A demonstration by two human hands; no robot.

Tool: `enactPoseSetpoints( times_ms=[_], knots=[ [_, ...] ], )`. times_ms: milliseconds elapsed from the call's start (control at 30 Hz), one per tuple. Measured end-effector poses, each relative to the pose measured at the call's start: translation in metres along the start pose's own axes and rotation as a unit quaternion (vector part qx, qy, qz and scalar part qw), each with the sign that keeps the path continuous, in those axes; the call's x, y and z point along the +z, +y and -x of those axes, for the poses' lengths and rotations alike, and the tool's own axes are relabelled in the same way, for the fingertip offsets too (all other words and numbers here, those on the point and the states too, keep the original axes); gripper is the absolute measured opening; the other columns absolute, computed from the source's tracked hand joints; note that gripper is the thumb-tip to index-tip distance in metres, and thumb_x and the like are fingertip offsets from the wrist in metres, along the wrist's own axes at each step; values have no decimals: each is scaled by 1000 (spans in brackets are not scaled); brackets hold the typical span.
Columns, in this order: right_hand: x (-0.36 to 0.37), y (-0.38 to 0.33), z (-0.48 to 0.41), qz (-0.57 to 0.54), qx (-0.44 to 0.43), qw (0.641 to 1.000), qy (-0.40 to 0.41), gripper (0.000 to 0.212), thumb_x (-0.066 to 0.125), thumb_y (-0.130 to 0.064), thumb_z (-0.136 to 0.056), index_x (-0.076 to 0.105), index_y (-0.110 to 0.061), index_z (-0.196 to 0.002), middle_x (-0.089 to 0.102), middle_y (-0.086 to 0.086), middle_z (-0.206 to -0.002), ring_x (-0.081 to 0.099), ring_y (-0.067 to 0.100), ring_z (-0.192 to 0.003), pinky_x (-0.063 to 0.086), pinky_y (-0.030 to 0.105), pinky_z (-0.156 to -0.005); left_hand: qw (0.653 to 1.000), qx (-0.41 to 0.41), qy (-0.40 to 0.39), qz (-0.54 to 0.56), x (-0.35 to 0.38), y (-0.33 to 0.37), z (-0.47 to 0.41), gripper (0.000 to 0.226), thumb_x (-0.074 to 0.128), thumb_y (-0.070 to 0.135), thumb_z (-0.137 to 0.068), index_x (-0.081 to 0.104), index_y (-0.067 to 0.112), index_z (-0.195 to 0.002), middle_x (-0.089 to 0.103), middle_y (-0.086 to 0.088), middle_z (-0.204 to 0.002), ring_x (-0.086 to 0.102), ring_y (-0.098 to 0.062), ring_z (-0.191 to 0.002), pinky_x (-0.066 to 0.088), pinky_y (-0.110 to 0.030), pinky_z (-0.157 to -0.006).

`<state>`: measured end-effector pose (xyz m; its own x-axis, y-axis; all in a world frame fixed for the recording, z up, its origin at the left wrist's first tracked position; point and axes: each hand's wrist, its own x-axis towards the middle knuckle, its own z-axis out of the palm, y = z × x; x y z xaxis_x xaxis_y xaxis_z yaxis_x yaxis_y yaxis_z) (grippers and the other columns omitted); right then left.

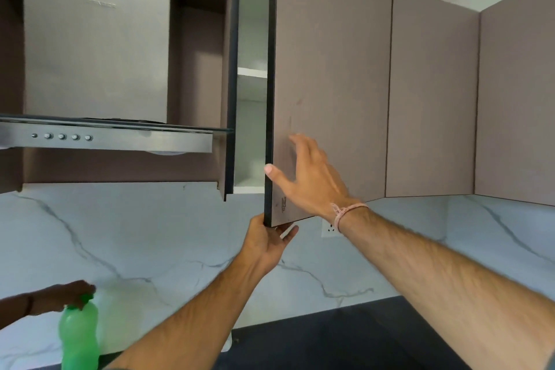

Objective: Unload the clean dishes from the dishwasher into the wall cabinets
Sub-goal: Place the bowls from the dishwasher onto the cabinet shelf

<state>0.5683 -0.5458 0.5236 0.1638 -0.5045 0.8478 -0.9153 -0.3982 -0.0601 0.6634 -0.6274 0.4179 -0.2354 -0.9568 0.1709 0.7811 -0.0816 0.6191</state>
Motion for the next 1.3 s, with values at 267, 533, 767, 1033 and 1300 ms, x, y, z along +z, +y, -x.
enactPoseSetpoints(
  times_ms=[267,533,767,1033,1300],
  knots=[
    [-60,16,52,20,28,998,46,94,64,-49,-85,13,-7,-152,17,11,-159,32,30,-139,41,40,-107,968,-154,-170,102,59,-71,58,41,44,20,-93,58,0,-125,62,-24,-123,62,-43,-111,53,-55,-85],
    [-135,71,102,4,66,994,88,85,64,-27,-82,16,-15,-151,48,6,-139,60,19,-105,55,28,-80,968,-176,-168,61,127,-136,57,20,46,0,-96,62,-7,-105,69,-22,-100,71,-32,-91,57,-43,-91],
    [-194,138,148,1,194,978,79,65,68,-14,-88,30,-16,-140,63,0,-115,62,17,-88,49,20,-66,946,-245,-174,121,184,-202,42,30,52,0,-97,56,-11,-124,67,-25,-118,71,-34,-99,59,-45,-82],
    [-241,237,177,50,323,936,127,48,69,-25,-90,46,-8,-128,61,4,-111,57,25,-95,41,32,-80,940,-265,-184,113,246,-285,17,34,53,-4,-96,54,-8,-130,65,-24,-123,65,-39,-112,57,-46,-84],
    [-262,346,178,59,406,904,121,50,68,-32,-90,50,-11,-131,62,7,-129,59,29,-115,46,39,-98,938,-255,-209,108,295,-358,-28,33,55,-15,-90,62,-1,-120,68,-18,-117,63,-35,-114,57,-52,-87]
  ],
)
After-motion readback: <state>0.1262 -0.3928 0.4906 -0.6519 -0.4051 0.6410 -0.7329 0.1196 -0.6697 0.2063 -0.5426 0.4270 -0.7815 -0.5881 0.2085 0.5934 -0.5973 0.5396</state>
